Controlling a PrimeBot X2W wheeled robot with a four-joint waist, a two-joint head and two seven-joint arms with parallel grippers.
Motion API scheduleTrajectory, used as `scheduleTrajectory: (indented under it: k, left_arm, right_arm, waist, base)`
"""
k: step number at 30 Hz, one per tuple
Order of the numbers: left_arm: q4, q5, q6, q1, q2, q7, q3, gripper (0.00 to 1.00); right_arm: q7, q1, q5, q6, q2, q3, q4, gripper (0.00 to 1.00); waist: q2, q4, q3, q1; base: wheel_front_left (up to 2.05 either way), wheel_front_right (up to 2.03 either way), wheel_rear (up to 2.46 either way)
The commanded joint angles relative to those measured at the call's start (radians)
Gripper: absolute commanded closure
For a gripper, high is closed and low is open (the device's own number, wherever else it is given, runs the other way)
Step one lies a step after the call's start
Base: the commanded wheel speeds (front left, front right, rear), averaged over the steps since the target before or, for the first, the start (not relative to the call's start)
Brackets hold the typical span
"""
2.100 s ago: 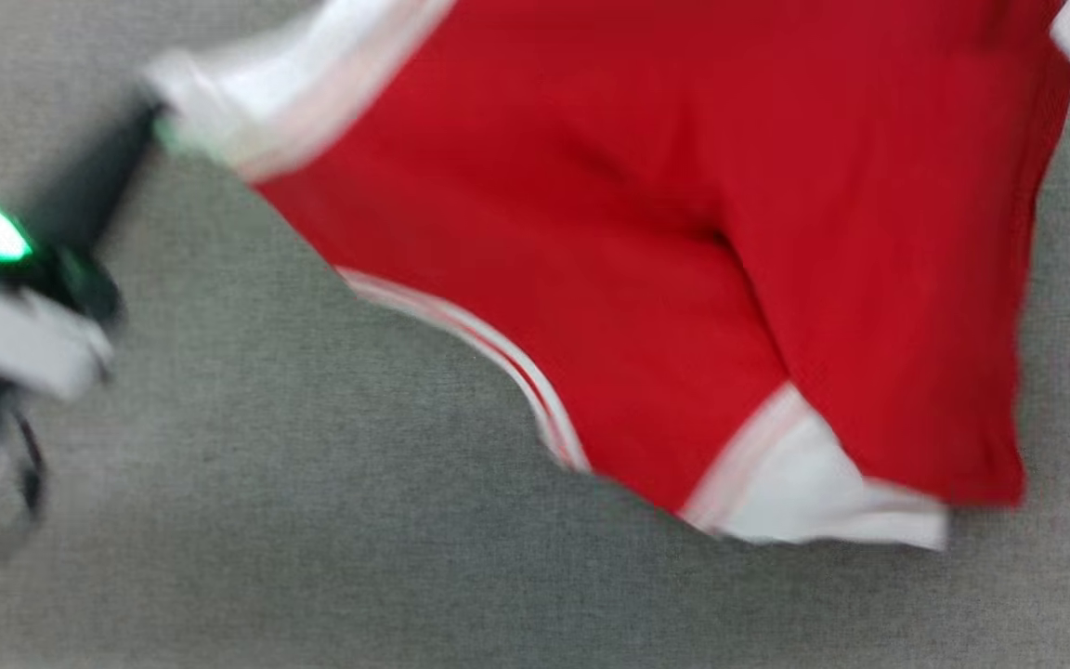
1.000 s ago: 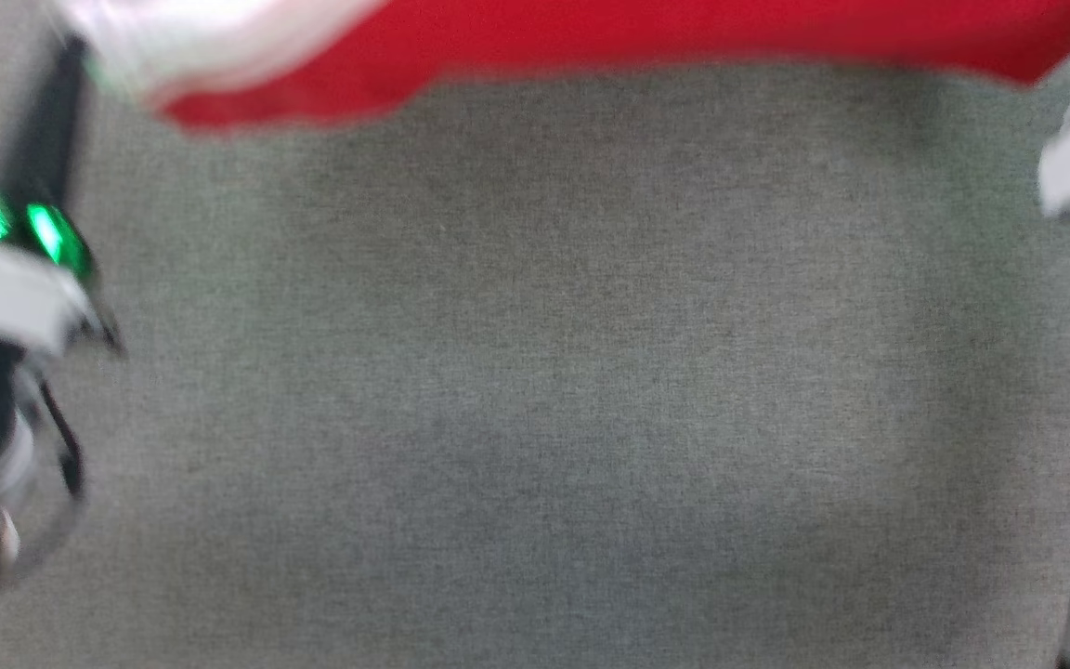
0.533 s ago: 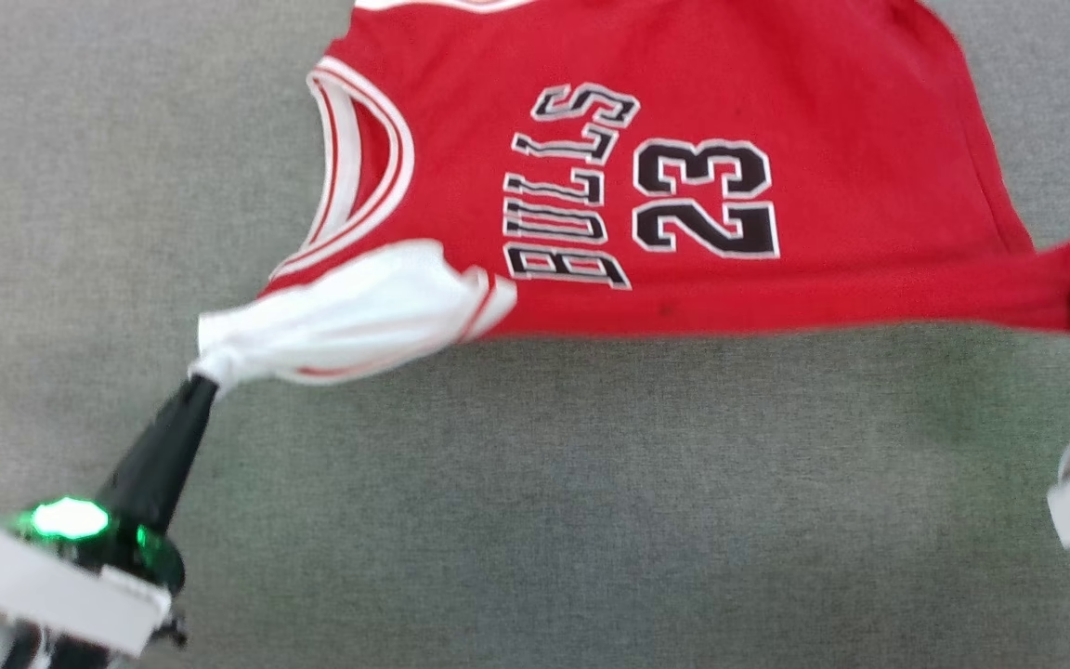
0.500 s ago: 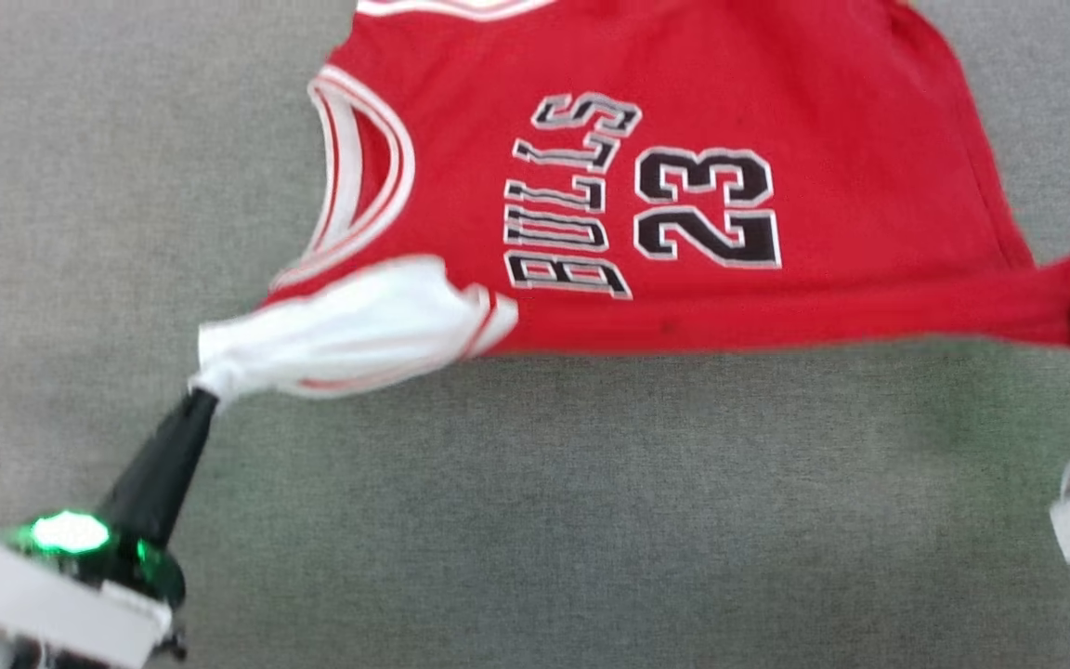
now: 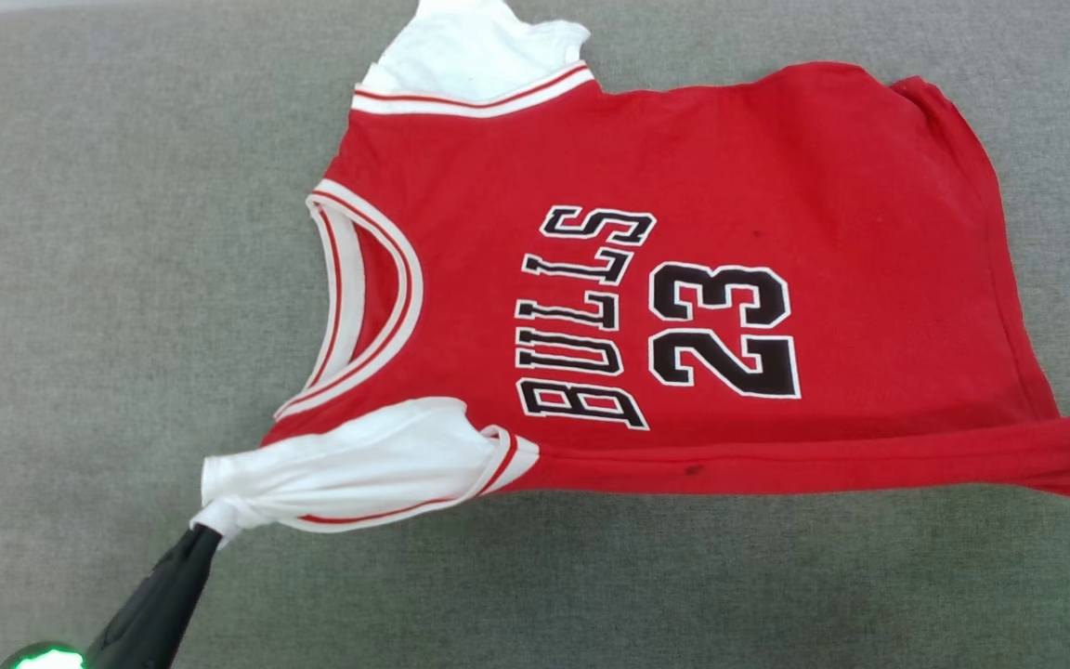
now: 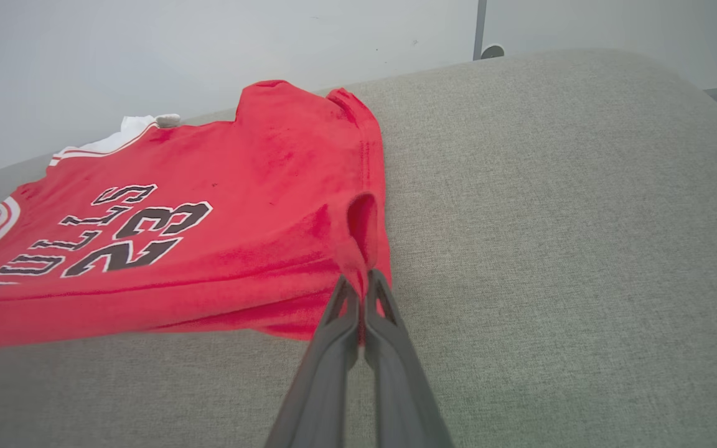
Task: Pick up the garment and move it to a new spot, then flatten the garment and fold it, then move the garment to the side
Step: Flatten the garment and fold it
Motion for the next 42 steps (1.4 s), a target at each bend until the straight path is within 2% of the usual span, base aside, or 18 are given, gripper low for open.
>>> scheduleTrajectory:
  k: [1,7,12,18,24,32,40,41,42]
  left_arm:
    - [-0.013,0.007,0.002,0.01,0.005,0.001,0.012,1.0]
    - [-0.024,0.021,0.002,-0.062,0.021,0.001,-0.002,1.0]
    - [0.011,0.018,0.002,-0.234,0.034,0.001,-0.093,1.0]
    - [0.127,0.023,0.002,-0.434,0.051,0.001,-0.207,1.0]
    - [0.285,0.017,0.002,-0.572,0.004,0.001,-0.281,1.0]
    - [0.534,0.075,0.002,-0.68,-0.049,0.001,-0.32,1.0]
    - [0.672,0.11,0.002,-0.747,-0.074,0.001,-0.388,1.0]
    - [0.68,0.116,0.002,-0.751,-0.073,0.001,-0.396,0.96]
    - [0.685,0.124,0.002,-0.757,-0.07,0.001,-0.404,0.76]
  right_arm:
    - [-0.005,0.014,0.002,-0.002,0.0,-0.008,-0.014,1.0]
    - [0.009,-0.027,0.012,-0.002,0.001,0.002,-0.004,1.0]
    - [0.023,-0.127,0.0,-0.001,-0.002,0.031,0.055,1.0]
    - [0.048,-0.249,-0.027,-0.001,0.002,0.054,0.161,1.0]
    - [0.019,-0.315,-0.056,-0.001,0.023,0.046,0.266,1.0]
    - [-0.066,-0.391,-0.115,-0.002,0.057,0.077,0.411,1.0]
    - [-0.105,-0.437,-0.185,-0.002,0.069,0.129,0.528,1.0]
    - [-0.111,-0.443,-0.189,-0.001,0.07,0.13,0.534,1.0]
    - [-0.118,-0.448,-0.192,-0.001,0.07,0.131,0.537,1.0]
  waist:
    - [0.0,0.001,0.004,0.0]
    - [0.0,-0.002,0.008,0.0]
    - [0.0,0.001,0.022,0.0]
    - [0.0,-0.001,0.039,0.0]
    - [0.0,-0.005,0.068,0.0]
    - [0.0,-0.015,0.126,0.0]
    - [0.0,-0.021,0.128,0.0]
    - [0.0,-0.021,0.122,0.0]
    - [0.0,-0.021,0.114,0.0]
  base:
    - [0.0,0.0,0.0]
    - [0.0,0.0,0.0]
    - [0.0,0.0,0.0]
    - [0.0,0.0,0.0]
    - [0.0,0.0,0.0]
    - [0.0,0.0,0.0]
    - [0.0,0.0,0.0]
    - [0.0,0.0,0.0]
    - [0.0,0.0,0.0]
